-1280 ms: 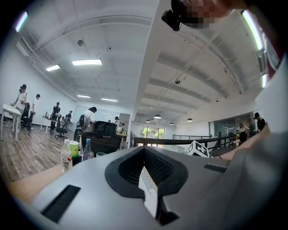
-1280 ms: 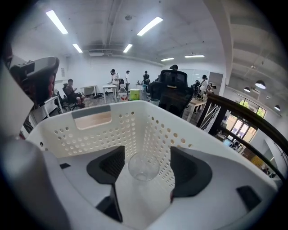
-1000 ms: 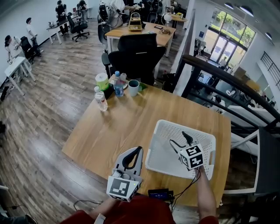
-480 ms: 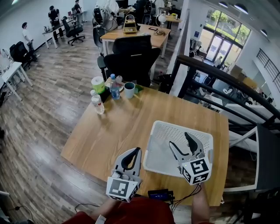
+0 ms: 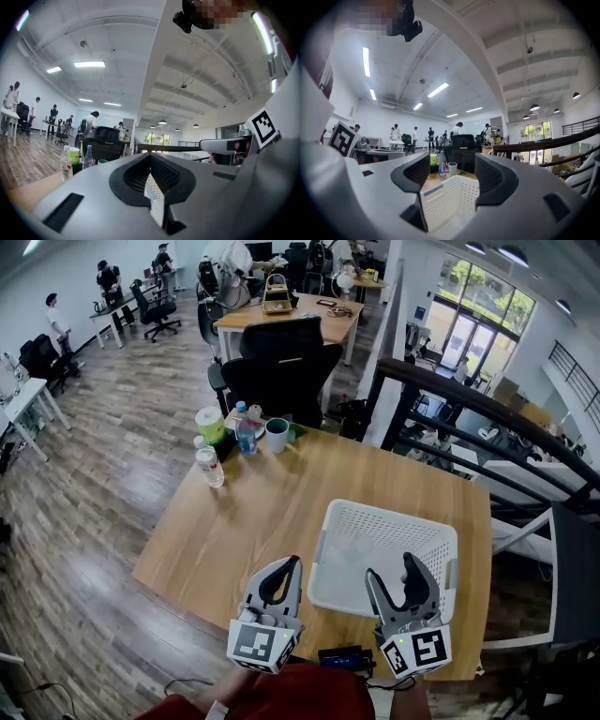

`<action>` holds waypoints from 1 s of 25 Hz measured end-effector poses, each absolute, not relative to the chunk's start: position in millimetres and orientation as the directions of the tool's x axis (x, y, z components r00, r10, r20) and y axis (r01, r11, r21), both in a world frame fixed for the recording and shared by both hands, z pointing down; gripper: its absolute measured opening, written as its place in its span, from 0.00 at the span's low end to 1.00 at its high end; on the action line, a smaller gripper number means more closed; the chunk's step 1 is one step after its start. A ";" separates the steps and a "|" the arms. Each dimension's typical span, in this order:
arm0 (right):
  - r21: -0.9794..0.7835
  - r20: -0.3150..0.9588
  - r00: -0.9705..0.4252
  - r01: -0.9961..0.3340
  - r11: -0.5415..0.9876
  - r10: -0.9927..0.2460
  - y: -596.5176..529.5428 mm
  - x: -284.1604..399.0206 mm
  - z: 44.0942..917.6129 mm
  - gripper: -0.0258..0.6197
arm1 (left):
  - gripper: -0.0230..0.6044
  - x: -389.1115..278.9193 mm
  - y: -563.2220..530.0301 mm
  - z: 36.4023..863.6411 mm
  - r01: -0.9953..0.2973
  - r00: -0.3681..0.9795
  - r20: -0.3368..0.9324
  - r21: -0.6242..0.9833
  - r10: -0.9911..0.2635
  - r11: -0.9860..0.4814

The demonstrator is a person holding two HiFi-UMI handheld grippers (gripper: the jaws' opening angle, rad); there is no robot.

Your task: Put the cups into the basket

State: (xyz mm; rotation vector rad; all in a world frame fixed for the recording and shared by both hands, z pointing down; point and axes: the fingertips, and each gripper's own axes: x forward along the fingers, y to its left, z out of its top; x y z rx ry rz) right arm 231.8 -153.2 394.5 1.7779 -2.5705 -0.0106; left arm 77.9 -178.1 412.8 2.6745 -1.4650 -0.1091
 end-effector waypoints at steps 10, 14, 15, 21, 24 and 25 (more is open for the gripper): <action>-0.036 -0.057 -0.175 -0.984 0.177 -0.983 -129.9 262.6 401.0 0.50 | 0.05 90.1 -175.1 418.4 -0.817 0.566 -0.017 0.125 -0.824 -0.563; -0.041 -0.058 -0.154 -0.987 0.156 -0.986 -126.0 269.0 401.5 0.50 | 0.05 92.8 -173.8 419.5 -0.809 0.577 -0.024 0.120 -0.816 -0.576; -0.041 -0.060 -0.151 -0.987 0.153 -0.987 -125.4 270.0 401.4 0.50 | 0.05 92.9 -173.8 419.3 -0.810 0.576 -0.021 0.120 -0.817 -0.574; -0.028 -0.069 -0.150 -0.988 0.152 -0.986 -121.7 268.4 399.7 0.50 | 0.05 93.2 -173.0 419.7 -0.809 0.578 -0.018 0.120 -0.816 -0.576; -0.020 -0.069 -0.146 -0.989 0.147 -0.987 -119.4 268.3 398.8 0.48 | 0.05 94.4 -172.1 418.0 -0.806 0.582 -0.024 0.121 -0.813 -0.580; -0.022 -0.071 -0.142 -0.989 0.144 -0.987 -118.6 268.9 398.3 0.47 | 0.05 94.7 -171.7 417.9 -0.804 0.583 -0.027 0.121 -0.812 -0.582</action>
